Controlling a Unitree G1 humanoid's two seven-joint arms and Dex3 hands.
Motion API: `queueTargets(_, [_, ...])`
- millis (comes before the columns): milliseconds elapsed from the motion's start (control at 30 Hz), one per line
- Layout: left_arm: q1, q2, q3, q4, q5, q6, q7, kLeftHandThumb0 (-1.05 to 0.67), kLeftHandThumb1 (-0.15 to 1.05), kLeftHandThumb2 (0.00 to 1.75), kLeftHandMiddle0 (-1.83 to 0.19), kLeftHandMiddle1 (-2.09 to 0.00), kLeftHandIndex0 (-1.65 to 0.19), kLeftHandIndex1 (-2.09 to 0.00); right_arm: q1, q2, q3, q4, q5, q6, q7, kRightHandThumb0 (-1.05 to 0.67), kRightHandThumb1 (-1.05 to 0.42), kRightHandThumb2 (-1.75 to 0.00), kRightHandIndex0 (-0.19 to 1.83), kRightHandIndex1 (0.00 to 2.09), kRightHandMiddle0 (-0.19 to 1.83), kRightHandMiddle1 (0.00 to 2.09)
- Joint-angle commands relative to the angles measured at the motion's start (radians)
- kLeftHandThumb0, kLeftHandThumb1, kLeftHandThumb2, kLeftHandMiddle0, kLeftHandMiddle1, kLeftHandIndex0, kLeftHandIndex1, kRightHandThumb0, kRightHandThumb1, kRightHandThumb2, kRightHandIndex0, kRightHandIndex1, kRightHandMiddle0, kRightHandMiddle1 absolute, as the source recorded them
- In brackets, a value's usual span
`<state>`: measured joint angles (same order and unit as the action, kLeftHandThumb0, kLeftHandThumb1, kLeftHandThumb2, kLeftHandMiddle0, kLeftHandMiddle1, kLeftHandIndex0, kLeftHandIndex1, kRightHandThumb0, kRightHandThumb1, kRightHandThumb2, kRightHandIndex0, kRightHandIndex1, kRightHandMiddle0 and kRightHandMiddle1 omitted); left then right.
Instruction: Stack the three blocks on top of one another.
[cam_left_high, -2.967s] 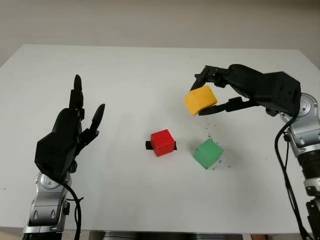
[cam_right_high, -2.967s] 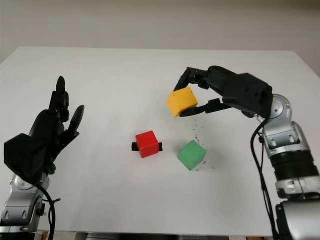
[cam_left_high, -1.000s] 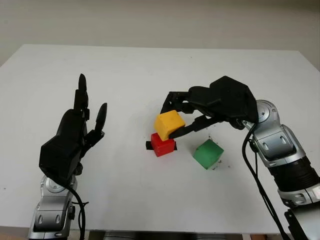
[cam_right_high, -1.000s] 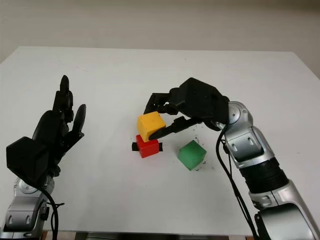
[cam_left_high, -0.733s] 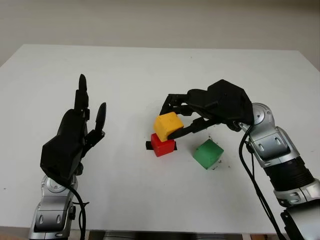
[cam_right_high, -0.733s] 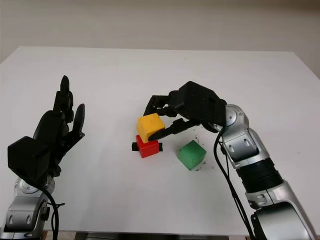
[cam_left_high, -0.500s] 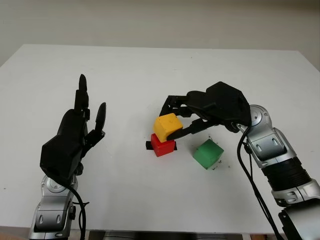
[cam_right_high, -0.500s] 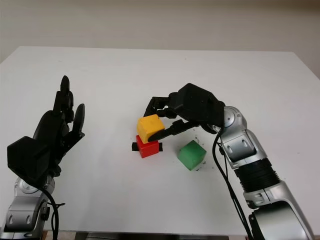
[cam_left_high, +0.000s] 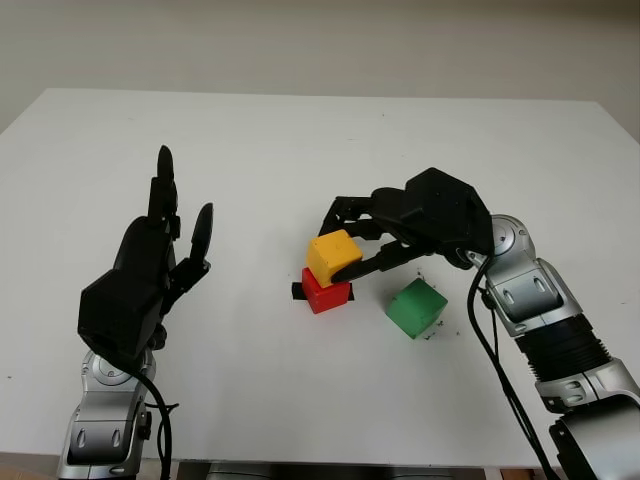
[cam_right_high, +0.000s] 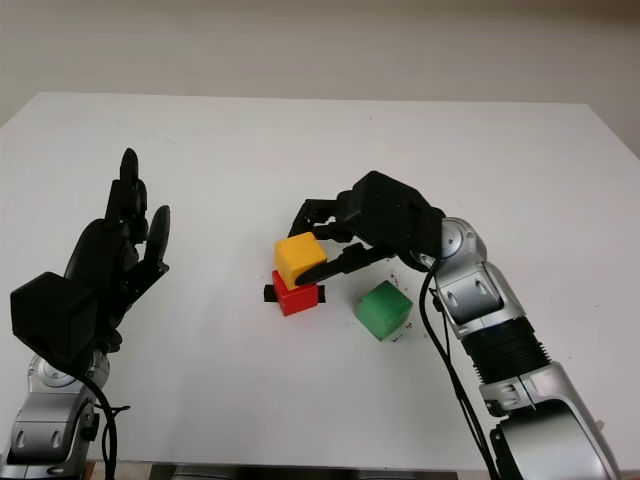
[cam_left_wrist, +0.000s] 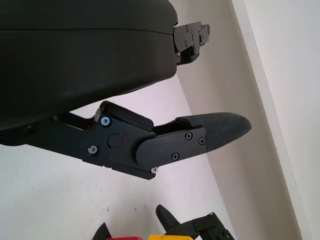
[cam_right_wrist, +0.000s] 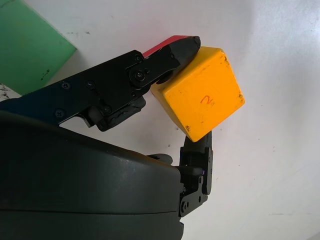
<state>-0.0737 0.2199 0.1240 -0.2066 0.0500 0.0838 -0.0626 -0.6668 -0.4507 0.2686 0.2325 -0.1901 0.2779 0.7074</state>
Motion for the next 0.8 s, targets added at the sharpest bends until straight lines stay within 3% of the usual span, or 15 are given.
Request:
queueTargets(0, [0.004,-0.005,-0.003,-0.013,0.005,-0.002,0.006,-0.77,1.05,0.63,0.19,-0.02,0.19,0.00,-0.020,0.001,0.003,0.001,0.000,-0.002,0.005,-0.50,-0.93,-0.05,0.29,0.06,0.32,1.73])
queueTargets(767, [0.006,-0.011,-0.006,-0.010,0.006,-0.004,0.010,-0.77,1.05,0.62,0.19,-0.03,0.19,0.00,-0.017,0.008,-0.001,-0.041,0.003,0.062,0.017,-0.48,-0.92,-0.05,0.30,0.06,0.30,1.71])
